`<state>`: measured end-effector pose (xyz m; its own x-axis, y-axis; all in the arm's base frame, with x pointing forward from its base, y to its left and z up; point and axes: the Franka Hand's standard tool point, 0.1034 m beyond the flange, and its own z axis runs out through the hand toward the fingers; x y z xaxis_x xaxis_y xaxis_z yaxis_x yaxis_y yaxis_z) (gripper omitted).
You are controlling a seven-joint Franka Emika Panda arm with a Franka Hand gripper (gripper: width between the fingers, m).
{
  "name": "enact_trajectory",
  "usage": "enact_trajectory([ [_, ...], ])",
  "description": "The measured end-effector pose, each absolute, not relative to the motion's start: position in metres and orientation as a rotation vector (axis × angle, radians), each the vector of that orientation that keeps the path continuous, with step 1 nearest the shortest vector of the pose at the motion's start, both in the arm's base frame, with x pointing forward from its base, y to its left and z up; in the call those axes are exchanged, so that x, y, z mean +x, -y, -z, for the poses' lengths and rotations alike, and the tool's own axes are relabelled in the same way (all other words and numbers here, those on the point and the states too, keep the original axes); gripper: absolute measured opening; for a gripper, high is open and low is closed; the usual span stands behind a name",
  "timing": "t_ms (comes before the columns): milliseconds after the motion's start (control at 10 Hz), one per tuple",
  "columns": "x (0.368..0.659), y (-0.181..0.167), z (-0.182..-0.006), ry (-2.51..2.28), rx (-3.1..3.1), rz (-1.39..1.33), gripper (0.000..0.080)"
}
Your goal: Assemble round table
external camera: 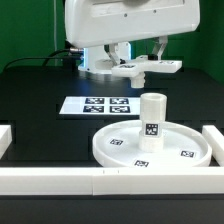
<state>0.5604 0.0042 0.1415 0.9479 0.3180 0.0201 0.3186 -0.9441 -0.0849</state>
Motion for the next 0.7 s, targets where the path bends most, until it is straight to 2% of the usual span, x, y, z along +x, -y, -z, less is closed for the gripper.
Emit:
enact_trajectory([
  [300, 0.56, -0.006, -0.141, 0.498, -3.014, 0.009, 0.0446],
  [600, 0.563, -0.03, -0.138, 0.764, -3.042, 0.007, 0.0446],
  [700, 0.563, -0.027, -0.138, 0.755, -3.042, 0.007, 0.0446],
])
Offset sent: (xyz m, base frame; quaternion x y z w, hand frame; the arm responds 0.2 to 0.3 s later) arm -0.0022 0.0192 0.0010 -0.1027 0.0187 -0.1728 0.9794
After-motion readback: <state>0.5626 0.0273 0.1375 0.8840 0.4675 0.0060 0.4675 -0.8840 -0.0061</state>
